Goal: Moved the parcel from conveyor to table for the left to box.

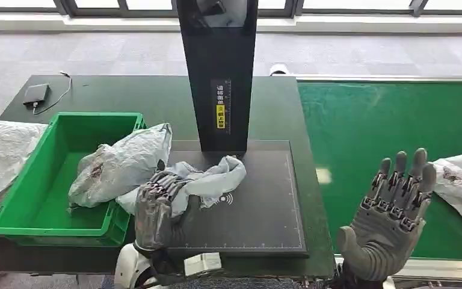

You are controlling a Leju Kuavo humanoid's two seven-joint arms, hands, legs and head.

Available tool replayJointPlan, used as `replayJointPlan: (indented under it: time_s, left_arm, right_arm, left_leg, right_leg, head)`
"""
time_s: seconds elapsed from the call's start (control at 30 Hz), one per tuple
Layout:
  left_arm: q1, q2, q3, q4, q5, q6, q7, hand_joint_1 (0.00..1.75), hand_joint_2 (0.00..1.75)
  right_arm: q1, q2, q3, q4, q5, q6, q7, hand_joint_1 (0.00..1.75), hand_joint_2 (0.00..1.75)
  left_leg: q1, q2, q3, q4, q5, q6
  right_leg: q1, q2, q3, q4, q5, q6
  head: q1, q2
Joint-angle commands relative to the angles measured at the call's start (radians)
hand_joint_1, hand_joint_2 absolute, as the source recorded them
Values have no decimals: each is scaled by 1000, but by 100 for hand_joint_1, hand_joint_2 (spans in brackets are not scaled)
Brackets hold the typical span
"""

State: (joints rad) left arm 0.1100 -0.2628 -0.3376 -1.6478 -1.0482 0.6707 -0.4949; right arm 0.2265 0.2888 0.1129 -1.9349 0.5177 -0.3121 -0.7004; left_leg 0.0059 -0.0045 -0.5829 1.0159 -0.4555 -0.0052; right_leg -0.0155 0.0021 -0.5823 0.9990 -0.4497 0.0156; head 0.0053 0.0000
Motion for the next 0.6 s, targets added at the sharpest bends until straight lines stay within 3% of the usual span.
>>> replayJointPlan:
  time_s: [0.03,0.07,0.13,0.23,0.4,0.47,0.53,0.6]
  left_arm:
    - [147,-58,104,-399,101,27,-203,175,175]
    - [138,-75,129,-427,89,27,-203,175,175]
    - [119,-43,133,-442,199,27,-203,175,175]
    - [77,-81,259,-528,194,27,-203,175,175]
    - [-27,-61,406,-505,264,27,-203,175,175]
    - [-90,-78,482,-432,222,27,-203,175,175]
    - [-183,-80,555,-194,119,27,-186,175,175]
    - [-302,-44,589,23,-4,27,-73,175,175]
  right_arm:
    - [38,26,-110,-56,-21,-39,2,0,175]
    - [42,25,-110,-62,-27,-42,2,0,175]
    - [55,25,-117,-77,-52,-33,2,0,175]
    - [65,13,-119,-92,-73,-3,2,0,175]
    - [78,-8,-105,-100,-99,-63,2,0,175]
    - [91,-9,-97,-103,-105,-97,2,0,175]
    - [104,-15,-85,-114,-110,-130,2,0,175]
    - [110,-25,-66,-112,-115,-145,2,0,175]
  left_leg:
    - [1,0,0,0,-3,0]
    - [1,1,-1,1,-2,0]
    - [1,0,-1,1,-2,-1]
    - [1,1,-1,1,-2,-1]
    - [0,0,1,0,-2,-1]
    - [1,-3,1,-1,-1,-1]
    - [1,-3,1,-1,-1,-1]
    - [0,-7,3,-5,2,-1]
  right_leg:
    - [1,-1,1,0,-2,-1]
    - [1,0,0,0,-3,-1]
    - [1,0,-1,1,-2,-1]
    - [1,0,-1,0,-2,-2]
    - [0,-1,0,0,-2,-2]
    - [1,-4,0,-1,-2,-2]
    - [1,-4,0,-1,-2,-2]
    - [0,-9,3,-3,-1,-2]
  head:
    - [0,0]
    - [0,0]
    - [0,0]
    - [0,0]
    - [0,0]
    - [0,0]
    - [0,0]
    - [0,0]
